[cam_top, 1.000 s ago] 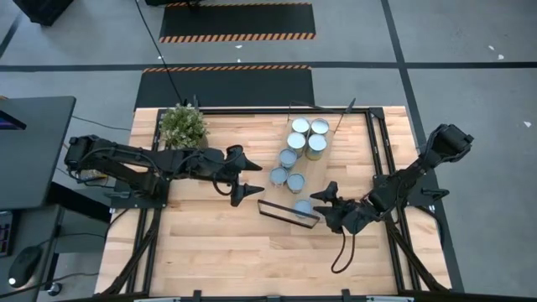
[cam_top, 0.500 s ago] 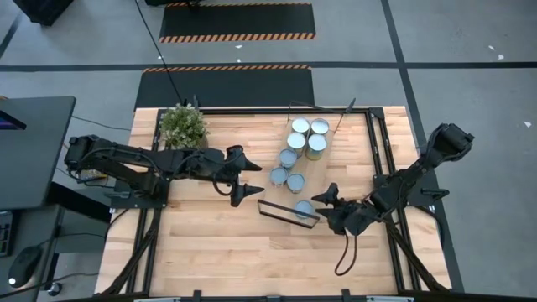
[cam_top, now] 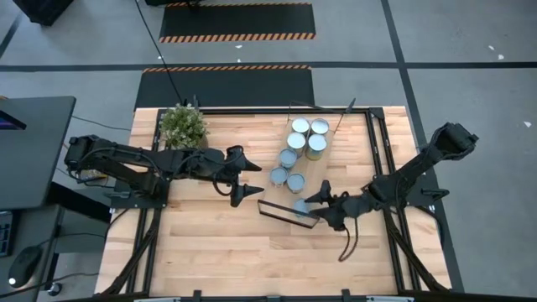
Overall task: Pick and place cans onto a shelf
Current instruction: Put the canned tuna fish on the shelf
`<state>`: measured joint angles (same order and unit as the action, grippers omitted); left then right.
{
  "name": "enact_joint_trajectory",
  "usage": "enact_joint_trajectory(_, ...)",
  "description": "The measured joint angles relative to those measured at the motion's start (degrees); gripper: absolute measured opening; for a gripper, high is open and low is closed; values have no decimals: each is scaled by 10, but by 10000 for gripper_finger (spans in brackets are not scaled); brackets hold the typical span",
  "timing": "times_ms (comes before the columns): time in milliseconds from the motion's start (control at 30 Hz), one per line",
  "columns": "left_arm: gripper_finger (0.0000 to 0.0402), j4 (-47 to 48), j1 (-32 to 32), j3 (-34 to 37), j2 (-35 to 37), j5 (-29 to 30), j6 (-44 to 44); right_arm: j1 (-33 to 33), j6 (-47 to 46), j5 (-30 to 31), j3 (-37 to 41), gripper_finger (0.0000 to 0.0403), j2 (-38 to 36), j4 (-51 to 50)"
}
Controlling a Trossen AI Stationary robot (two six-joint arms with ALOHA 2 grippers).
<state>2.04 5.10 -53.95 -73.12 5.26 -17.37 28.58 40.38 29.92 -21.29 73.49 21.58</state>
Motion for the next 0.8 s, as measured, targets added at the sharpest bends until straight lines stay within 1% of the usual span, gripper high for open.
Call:
enact_joint_trajectory(100, 355, 0, 0, 0, 0, 0, 0, -39, 42, -35, 0, 249, 13, 55)
enact_joint_trajectory(200, 355, 2, 0, 0, 0, 0, 0, -66, 66, -37, 0, 247, 23, 65)
enact_joint_trajectory(267, 355, 7, 0, 0, 0, 0, 0, -66, 73, -27, 0, 246, 19, 67)
enact_joint_trajectory(367, 355, 14, 0, 0, 0, 0, 0, -49, 75, -23, 0, 244, 7, 59)
enact_joint_trajectory(533, 355, 22, 0, 0, 0, 0, 0, -34, 105, -19, 0, 240, -23, 5)
enact_joint_trajectory(600, 355, 22, 0, 0, 0, 0, 0, -41, 107, -48, 0, 236, -34, -27)
enact_joint_trajectory(700, 355, 22, 0, 0, 0, 0, 0, -62, 108, -111, 0, 228, -36, -38)
enact_joint_trajectory(800, 355, 22, 0, 0, 0, 0, 0, -76, 129, -130, 0, 218, -32, -29)
